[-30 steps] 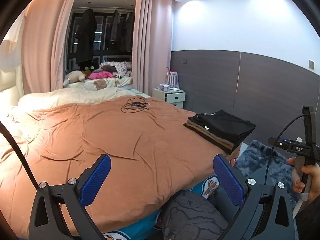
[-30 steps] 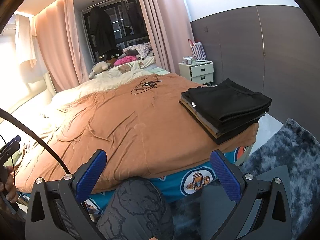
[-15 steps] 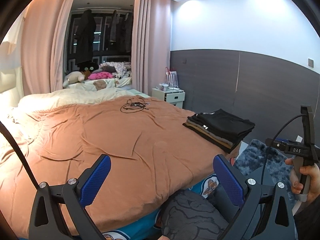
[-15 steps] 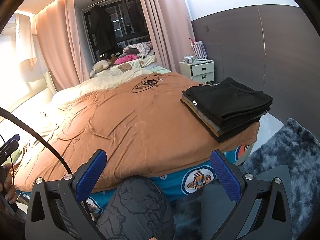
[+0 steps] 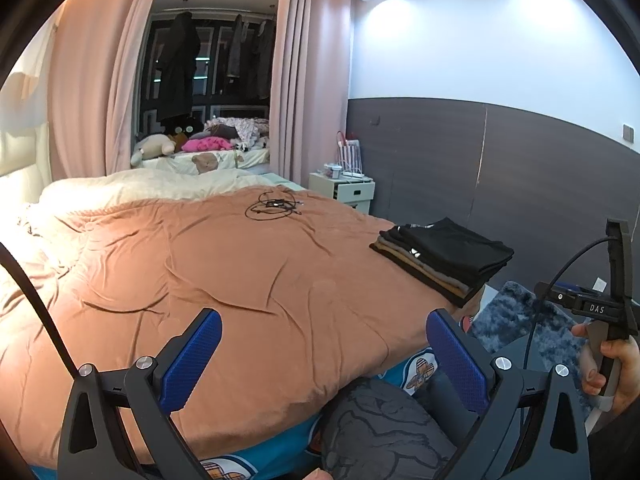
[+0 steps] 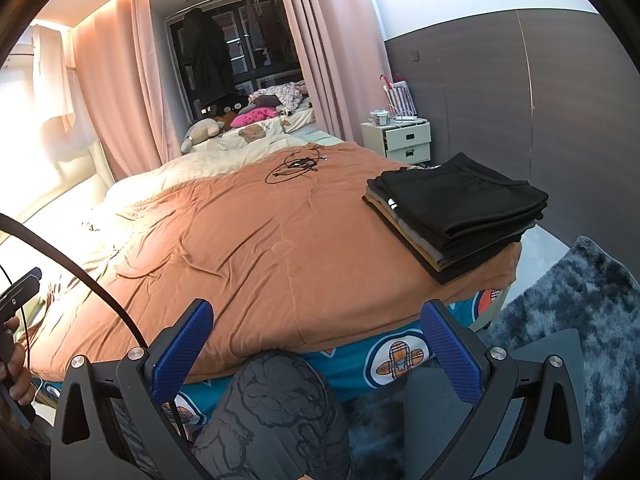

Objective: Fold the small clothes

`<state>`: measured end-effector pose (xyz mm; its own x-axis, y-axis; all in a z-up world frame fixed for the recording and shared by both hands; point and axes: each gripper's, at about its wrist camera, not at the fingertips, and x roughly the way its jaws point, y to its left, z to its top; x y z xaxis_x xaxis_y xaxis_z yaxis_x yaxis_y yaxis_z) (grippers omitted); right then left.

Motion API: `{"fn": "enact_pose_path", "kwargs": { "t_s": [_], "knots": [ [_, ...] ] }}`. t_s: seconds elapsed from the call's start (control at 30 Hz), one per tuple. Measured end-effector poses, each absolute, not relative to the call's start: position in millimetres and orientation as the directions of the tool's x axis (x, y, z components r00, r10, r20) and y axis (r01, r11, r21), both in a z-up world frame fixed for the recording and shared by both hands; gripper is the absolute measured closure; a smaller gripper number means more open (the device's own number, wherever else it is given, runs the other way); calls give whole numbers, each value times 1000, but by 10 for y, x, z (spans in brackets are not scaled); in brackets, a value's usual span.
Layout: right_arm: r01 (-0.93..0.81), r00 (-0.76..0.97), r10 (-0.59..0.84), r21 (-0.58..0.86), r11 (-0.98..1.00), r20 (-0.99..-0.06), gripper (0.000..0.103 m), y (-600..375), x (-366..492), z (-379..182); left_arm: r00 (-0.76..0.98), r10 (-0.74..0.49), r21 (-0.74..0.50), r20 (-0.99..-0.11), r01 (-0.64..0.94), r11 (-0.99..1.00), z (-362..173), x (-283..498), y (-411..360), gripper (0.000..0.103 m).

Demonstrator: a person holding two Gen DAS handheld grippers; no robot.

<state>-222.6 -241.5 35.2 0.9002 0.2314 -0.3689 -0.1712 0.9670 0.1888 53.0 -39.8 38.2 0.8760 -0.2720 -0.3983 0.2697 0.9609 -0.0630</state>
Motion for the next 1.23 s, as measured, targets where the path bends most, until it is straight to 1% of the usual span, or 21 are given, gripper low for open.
{"fn": "enact_pose_path", "kwargs": {
  "t_s": [1.07,1.23],
  "knots": [
    [-160,899,216,173,972,-381,0,-2311,-2236,374,888,-252,-77,-384,241,967,383,465,-343,0],
    [-170,901,219,159,973,-375,0,-2333,-2234,345,888,-237,-75,-395,226,971,383,488,-357,0]
  ]
}}
